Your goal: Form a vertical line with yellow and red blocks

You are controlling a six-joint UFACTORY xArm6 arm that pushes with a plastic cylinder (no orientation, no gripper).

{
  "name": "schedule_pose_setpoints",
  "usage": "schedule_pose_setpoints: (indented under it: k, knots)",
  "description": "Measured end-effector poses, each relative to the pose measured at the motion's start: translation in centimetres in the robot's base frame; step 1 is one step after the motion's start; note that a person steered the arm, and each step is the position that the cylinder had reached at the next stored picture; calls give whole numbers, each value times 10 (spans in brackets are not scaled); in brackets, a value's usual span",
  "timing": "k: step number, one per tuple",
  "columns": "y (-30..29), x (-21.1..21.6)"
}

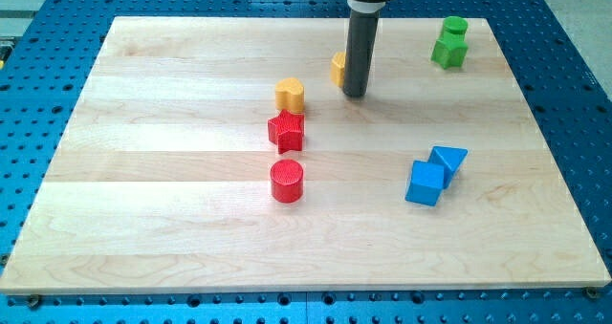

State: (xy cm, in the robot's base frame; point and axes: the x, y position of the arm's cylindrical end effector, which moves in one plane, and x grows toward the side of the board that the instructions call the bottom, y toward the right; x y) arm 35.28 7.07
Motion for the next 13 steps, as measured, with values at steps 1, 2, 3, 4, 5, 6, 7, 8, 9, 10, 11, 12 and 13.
schedule_pose_setpoints:
  k: [1, 2, 3, 4, 5, 6, 7, 8, 9, 10, 11, 12, 13]
  knots:
    - [16, -20]
    - [-11, -29]
    - [-35, -27]
    - [-3, -49]
    - [-35, -60]
    - [-70, -47]
    - [-18, -99]
    - [-69, -124]
    - [-133, -97]
    - [-135, -68]
    - [-133, -74]
    - [-109, -92]
    - [-87, -101]
